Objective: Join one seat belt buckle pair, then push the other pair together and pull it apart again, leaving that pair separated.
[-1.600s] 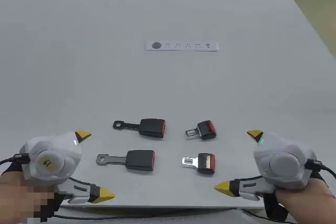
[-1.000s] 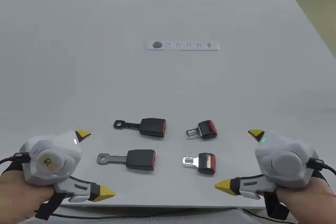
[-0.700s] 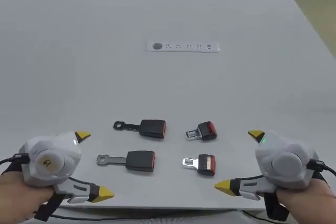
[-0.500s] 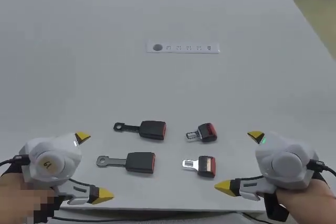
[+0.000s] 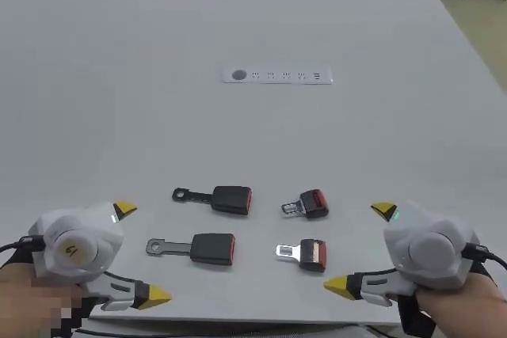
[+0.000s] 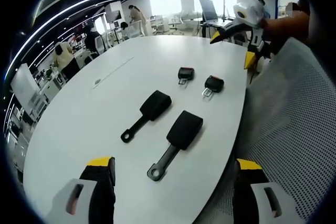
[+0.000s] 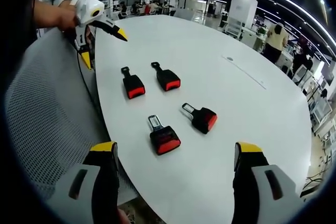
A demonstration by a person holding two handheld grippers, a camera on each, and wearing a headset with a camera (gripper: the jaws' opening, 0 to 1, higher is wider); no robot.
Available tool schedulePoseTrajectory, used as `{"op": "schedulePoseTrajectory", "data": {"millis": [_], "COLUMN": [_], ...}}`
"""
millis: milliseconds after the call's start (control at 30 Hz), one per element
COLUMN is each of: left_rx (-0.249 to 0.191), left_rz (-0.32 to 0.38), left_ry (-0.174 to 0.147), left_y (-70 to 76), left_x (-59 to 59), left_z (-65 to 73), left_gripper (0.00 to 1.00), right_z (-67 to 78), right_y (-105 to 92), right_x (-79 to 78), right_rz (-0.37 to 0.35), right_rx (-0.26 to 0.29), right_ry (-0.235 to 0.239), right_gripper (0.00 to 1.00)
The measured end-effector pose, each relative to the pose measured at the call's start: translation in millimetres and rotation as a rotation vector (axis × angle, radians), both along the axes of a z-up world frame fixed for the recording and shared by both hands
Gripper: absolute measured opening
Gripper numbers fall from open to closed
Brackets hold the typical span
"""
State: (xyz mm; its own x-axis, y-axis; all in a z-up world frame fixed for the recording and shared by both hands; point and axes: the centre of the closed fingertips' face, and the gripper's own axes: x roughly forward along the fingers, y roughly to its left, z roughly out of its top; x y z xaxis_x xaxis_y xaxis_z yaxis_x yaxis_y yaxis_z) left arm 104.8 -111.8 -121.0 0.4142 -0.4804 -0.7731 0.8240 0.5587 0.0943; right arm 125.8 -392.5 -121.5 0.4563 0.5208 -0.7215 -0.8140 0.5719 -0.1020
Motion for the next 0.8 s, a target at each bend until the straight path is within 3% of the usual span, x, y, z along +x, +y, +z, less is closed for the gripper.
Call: {"op": "schedulePoseTrajectory", "data": {"millis": [100,800], "left_rx": [-0.001,0.006], "left_rz": [0.0,-0.006], "left_ry": [0.013,0.006], "left_y": [0.6,1.3], "left_x": [-1.8,-1.6], "left_z": [-1.1,1.0], "left_gripper": [0.9,0.91], "right_z": [0.0,2.5], "right_y": [-0.1,-0.8], "right_x": [-1.0,-2.4], "right_rz": [0.002,-0.013], "right_rx": [-0.002,0.001], "right_ry": [-0.003,-0.002], "right_gripper": [0.91,0.89]}}
